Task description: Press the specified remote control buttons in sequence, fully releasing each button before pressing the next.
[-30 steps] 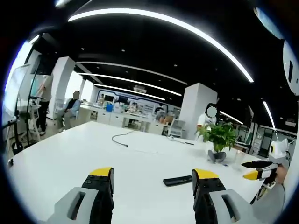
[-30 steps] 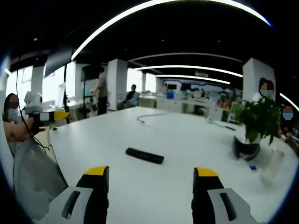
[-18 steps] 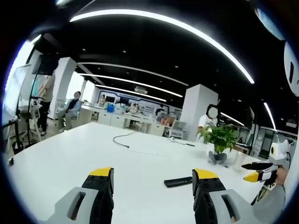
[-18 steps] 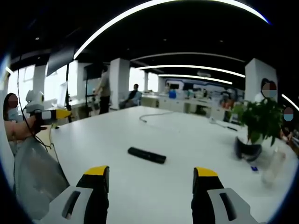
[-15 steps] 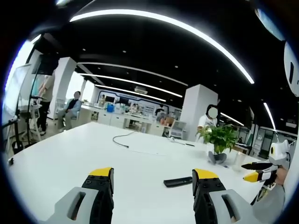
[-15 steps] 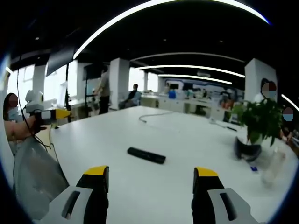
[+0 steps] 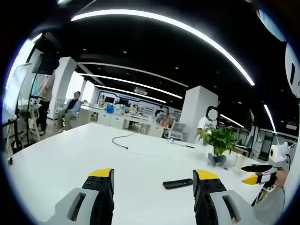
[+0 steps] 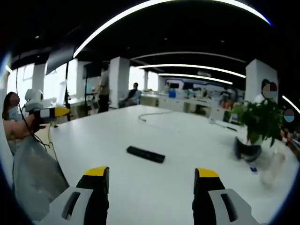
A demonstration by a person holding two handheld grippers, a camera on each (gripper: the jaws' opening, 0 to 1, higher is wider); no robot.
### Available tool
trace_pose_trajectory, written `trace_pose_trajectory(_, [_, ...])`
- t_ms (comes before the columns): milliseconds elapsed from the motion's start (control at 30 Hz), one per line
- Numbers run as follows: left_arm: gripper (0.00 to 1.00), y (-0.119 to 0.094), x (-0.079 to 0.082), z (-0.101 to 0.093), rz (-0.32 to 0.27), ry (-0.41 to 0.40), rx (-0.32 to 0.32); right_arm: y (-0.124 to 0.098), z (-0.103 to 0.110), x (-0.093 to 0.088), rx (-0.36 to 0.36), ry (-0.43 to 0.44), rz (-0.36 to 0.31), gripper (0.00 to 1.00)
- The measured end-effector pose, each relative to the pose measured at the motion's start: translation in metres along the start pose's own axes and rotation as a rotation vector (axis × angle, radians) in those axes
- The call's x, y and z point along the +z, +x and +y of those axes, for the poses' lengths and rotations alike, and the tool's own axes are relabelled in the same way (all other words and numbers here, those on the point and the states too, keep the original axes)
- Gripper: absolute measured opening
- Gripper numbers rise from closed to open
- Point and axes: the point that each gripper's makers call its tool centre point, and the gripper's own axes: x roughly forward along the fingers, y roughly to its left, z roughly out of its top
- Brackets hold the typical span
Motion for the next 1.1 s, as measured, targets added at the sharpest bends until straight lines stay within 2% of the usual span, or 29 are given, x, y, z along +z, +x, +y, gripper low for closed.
trace_pose_trajectory(67, [0.70, -0.001, 0.002, 0.001, -0.011, -0.013, 0.003, -0.006, -0.006, 0.010, -0.039, -0.062, -0.028, 0.70])
trace_pose_trajectory(100, [0.70, -0.002, 0.003, 0.003, -0.019, -0.023, 0.006, -0.007, -0.006, 0.013, -0.034, -0.125, -0.037, 0.71])
trace_pose_trajectory(133, [0.70, -0.003, 0.005, 0.004, -0.026, -0.030, 0.010, -0.010, -0.008, 0.008, -0.055, -0.141, -0.014, 0.71])
trace_pose_trajectory(233, [0.70, -0.004, 0.008, 0.010, -0.046, -0.058, 0.028, -0.006, 0.001, -0.006, -0.010, -0.118, 0.014, 0.72])
trace_pose_trajectory(267, [0.70, -0.005, 0.008, 0.011, -0.050, -0.064, 0.032, -0.002, -0.002, -0.015, -0.011, -0.098, 0.055, 0.72])
trace_pose_trajectory(300, [0.70, -0.004, 0.008, 0.012, -0.046, -0.068, 0.034, -0.001, -0.003, -0.014, -0.010, -0.094, 0.059, 0.73])
trace_pose_trajectory(333, [0.70, -0.003, 0.006, 0.012, -0.039, -0.070, 0.034, -0.002, -0.004, -0.011, -0.012, -0.091, 0.042, 0.73])
trace_pose_trajectory(367, [0.71, -0.002, 0.005, 0.012, -0.032, -0.079, 0.033, -0.004, -0.004, -0.005, -0.016, -0.077, -0.001, 0.73])
trace_pose_trajectory(400, [0.72, -0.001, 0.006, 0.012, -0.031, -0.105, 0.031, -0.005, -0.005, -0.006, -0.016, -0.075, 0.004, 0.73])
trace_pose_trajectory(433, [0.72, 0.000, 0.010, 0.013, -0.052, -0.161, 0.024, -0.004, -0.006, -0.007, -0.016, -0.071, 0.007, 0.73])
trace_pose_trajectory(533, [0.72, 0.002, 0.017, 0.020, -0.098, -0.252, 0.042, -0.005, -0.008, -0.009, -0.022, -0.060, 0.008, 0.72])
trace_pose_trajectory(633, [0.72, 0.005, 0.012, 0.020, -0.068, -0.223, 0.040, -0.005, -0.010, -0.008, -0.029, -0.053, 0.002, 0.72])
trace_pose_trajectory(833, [0.72, 0.007, -0.002, 0.003, 0.016, -0.054, 0.019, -0.003, -0.007, -0.009, -0.010, -0.056, 0.009, 0.71])
trace_pose_trajectory(967, [0.71, 0.011, -0.008, -0.006, 0.054, -0.040, -0.026, -0.003, -0.004, -0.007, -0.001, -0.072, 0.000, 0.71])
trace_pose_trajectory(1100, [0.71, 0.013, -0.014, -0.014, 0.095, -0.033, -0.060, -0.004, -0.006, -0.008, -0.007, -0.053, -0.003, 0.71])
